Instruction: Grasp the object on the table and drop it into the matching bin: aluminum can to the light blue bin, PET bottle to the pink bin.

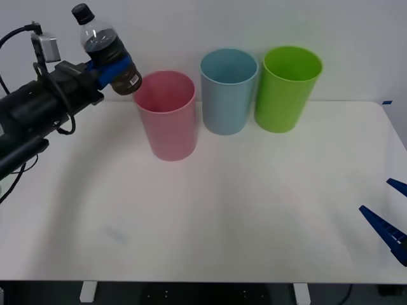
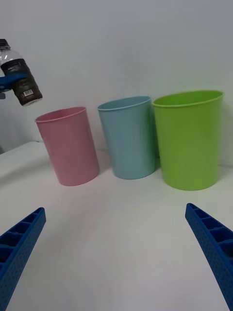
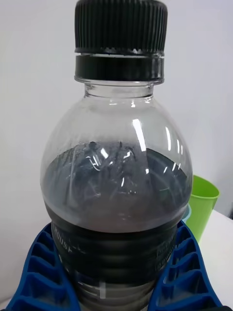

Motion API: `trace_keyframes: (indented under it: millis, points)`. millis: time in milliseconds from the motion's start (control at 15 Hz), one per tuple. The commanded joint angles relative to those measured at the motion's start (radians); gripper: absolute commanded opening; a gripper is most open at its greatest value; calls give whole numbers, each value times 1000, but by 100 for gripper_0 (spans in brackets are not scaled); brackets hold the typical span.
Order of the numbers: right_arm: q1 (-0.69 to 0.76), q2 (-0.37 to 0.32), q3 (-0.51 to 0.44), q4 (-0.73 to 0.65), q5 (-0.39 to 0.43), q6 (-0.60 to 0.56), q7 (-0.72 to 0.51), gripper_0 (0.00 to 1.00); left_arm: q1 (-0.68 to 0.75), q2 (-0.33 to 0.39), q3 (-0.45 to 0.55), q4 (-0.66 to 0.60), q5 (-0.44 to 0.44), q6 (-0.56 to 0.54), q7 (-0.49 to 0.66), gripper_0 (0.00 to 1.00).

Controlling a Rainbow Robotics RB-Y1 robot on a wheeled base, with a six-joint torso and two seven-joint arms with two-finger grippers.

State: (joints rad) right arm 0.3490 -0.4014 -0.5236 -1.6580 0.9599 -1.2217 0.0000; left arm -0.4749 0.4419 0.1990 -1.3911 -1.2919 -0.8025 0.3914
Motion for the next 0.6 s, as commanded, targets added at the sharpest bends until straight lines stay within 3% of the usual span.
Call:
trace_keyframes:
  millis: [67,400,600]
  points:
    - [0,0,0,0,0,0,0,100,-88,0,-46,116,-1,0,-69,0]
    - [0,0,0,0,0,0,0,100,-205,-9,-101,250,-10,6,-80,0]
    - [0,0,0,0,0,0,0,100,-228,-43,-92,265,-53,9,-78,0]
